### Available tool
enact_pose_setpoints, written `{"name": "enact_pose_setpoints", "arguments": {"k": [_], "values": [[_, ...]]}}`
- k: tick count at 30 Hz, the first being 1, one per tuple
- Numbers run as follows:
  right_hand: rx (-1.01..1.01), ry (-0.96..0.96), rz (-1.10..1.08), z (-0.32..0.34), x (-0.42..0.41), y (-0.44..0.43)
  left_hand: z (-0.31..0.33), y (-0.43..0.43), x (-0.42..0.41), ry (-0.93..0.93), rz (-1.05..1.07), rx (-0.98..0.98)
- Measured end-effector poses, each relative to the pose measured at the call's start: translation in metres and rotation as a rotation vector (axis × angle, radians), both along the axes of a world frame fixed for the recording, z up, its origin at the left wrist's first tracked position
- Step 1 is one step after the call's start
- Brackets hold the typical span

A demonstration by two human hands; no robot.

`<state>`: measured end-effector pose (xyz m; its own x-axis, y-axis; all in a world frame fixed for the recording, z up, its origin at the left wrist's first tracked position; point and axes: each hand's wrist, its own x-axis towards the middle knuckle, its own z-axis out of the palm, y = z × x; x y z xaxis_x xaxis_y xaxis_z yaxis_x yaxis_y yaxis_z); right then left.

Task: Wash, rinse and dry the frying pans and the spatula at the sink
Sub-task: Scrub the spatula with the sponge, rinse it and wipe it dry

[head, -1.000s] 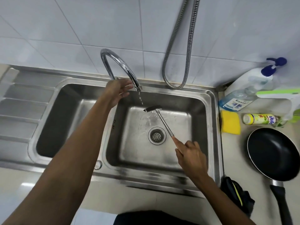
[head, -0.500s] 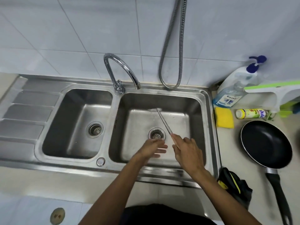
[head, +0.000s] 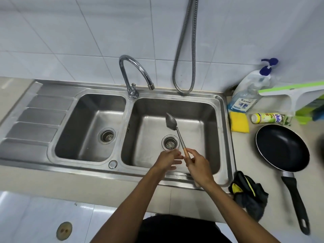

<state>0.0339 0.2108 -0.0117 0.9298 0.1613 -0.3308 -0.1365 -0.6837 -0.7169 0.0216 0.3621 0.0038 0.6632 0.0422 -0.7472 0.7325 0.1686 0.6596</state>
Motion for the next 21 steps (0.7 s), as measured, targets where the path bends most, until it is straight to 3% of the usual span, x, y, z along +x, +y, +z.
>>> {"name": "enact_pose_setpoints", "arguments": {"k": [7,10,12,14,18,21], "values": [[0.306,0.062,-0.072,0.032,-0.006,-0.008,0.012,-0.014,0.010,-0.015,-0.051,-0.229],[0.481,0.107,-0.088,0.044,-0.006,-0.022,0.018,-0.025,0.020,-0.099,-0.079,-0.234],[0.493,0.111,-0.092,0.046,-0.007,-0.039,0.021,-0.033,0.024,-0.139,-0.116,-0.205],[0.346,0.012,-0.115,0.040,-0.010,-0.062,0.021,-0.039,0.026,-0.147,-0.123,-0.179],[-0.337,-0.331,-0.137,0.009,-0.034,-0.133,0.018,-0.046,0.022,-0.113,-0.029,-0.181],[-0.493,-0.358,-0.128,-0.024,-0.078,-0.181,0.018,-0.047,0.013,-0.098,-0.015,-0.179]]}}
